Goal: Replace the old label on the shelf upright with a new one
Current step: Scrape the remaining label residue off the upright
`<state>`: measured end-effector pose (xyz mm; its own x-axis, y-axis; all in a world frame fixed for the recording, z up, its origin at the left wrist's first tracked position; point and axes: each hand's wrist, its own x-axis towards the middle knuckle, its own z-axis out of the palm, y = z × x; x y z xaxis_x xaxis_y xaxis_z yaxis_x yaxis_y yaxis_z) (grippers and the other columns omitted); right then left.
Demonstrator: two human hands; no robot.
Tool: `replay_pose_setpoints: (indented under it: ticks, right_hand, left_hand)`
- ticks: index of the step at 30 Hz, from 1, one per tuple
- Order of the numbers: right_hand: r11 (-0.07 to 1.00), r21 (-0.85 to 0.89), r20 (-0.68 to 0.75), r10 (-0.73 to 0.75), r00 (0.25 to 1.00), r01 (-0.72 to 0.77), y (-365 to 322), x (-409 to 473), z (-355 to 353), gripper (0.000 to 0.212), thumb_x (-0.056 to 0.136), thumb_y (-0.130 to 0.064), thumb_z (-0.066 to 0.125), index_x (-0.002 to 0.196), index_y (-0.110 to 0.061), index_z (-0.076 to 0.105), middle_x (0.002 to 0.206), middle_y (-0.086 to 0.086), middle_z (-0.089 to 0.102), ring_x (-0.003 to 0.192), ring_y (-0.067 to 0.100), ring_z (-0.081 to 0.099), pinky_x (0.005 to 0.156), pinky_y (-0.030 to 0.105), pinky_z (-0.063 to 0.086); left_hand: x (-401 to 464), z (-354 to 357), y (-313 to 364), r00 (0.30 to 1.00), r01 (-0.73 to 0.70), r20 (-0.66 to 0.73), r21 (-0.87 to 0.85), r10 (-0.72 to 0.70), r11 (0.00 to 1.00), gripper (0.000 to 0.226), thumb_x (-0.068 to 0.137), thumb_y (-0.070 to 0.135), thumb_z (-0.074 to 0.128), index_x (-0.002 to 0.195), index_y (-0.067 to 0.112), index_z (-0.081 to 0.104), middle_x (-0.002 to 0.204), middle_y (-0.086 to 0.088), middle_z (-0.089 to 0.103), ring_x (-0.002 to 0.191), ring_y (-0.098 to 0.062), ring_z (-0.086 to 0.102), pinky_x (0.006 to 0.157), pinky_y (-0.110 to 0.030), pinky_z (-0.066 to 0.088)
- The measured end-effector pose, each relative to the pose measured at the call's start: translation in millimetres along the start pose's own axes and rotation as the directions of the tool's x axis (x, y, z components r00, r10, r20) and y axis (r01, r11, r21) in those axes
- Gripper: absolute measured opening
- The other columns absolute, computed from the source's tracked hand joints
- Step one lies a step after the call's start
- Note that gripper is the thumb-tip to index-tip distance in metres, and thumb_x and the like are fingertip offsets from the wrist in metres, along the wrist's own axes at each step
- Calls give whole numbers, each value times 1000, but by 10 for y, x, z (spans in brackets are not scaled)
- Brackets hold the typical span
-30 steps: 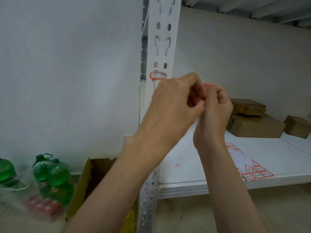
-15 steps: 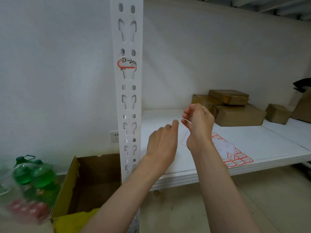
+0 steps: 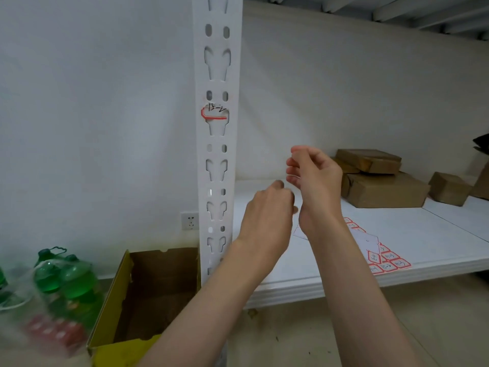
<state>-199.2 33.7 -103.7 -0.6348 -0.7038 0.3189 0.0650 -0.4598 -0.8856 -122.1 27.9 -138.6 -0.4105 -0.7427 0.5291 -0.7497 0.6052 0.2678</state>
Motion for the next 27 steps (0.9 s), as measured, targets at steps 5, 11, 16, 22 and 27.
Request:
replay_pose_setpoints:
  ticks: [5,11,16,22,27]
  right_hand:
    - [990,109,108,-97,989,85,-200,-119,141,11,93,-5,66,96,-8,75,82,3,70,67,6,62,61,17,50]
    - [964,72,161,-265,951,256,-325,-262,320,4,89,-11,73,91,-13,75,81,0,72,72,12,63,71,22,54]
    - [890,-25,211,-440,873,454,-364,-380,450,4,91,-15,73,94,-17,74,87,-6,73,83,7,68,79,22,57]
    - [799,-96,235,-561,794,594,-303,-435,607,9,92,-16,73,98,-20,68,103,-2,68,95,9,67,83,21,57]
    - [725,-128,226,-643,732,676,-243,-444,705,14,90,-21,75,98,-30,68,111,-4,60,103,9,62,84,14,53]
  left_hand:
    - [15,-667,9,950,-125,-294,-51,105,991,13,91,6,58,91,15,67,82,2,56,73,-25,59,65,-41,48]
    - [-50,-1266,-403,797,-202,-601,-159,68,966,3,89,16,75,91,19,76,85,7,66,74,-6,62,74,-21,53]
    - [-84,-1417,-677,744,-233,-665,-162,68,959,6,88,14,78,93,14,76,89,3,67,76,-8,64,73,-10,51]
    - [-119,-1426,-717,739,-260,-664,-126,113,957,16,87,19,80,100,12,74,93,1,69,79,-10,66,75,-13,55]
    - [-121,-1401,-749,723,-267,-681,-123,114,956,17,88,22,80,101,12,74,95,2,68,80,-10,66,77,-15,56]
